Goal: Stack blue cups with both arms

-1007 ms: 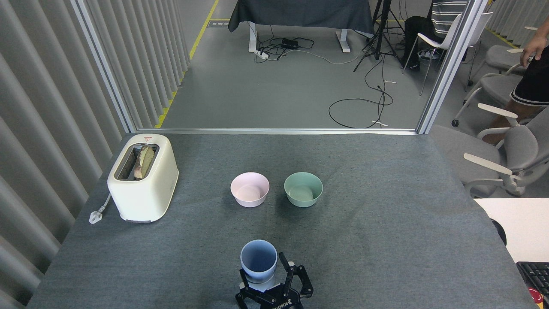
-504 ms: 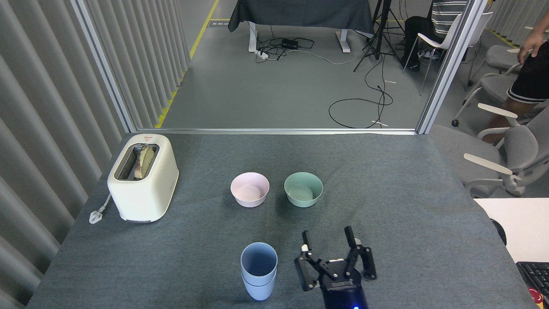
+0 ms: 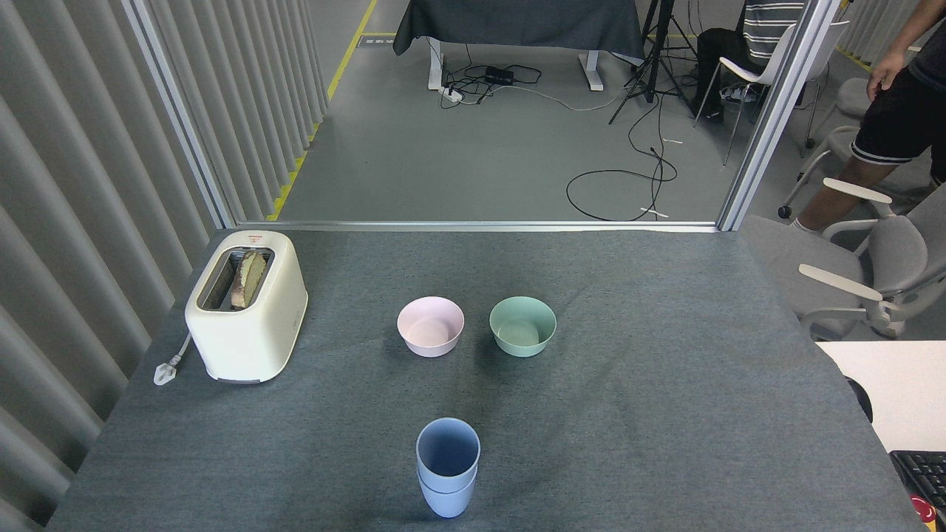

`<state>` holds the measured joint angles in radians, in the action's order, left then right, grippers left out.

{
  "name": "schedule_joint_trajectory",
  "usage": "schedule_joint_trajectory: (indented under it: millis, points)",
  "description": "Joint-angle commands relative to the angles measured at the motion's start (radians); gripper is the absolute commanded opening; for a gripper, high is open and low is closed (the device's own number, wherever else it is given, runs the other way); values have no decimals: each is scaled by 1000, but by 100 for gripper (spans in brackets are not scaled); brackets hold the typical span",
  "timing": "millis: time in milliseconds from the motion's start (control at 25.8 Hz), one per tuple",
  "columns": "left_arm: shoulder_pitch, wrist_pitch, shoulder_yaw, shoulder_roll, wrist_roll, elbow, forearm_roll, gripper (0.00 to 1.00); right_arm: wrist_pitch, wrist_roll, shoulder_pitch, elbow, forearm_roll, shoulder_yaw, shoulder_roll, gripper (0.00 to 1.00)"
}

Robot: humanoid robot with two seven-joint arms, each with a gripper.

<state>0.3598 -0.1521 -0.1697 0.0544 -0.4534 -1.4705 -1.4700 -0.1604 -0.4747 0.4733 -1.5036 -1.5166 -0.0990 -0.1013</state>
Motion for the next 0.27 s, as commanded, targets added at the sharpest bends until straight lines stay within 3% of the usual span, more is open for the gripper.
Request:
schedule_joint_trajectory:
  millis: [0,232]
  points:
    - [-2,31,6,4,-1,9,-1,100,-1,-1,8,6,-1,4,-3,100]
    - [1,32,12,4,-1,7,0,100,-2,1,7,-3,-2,4,-3,100]
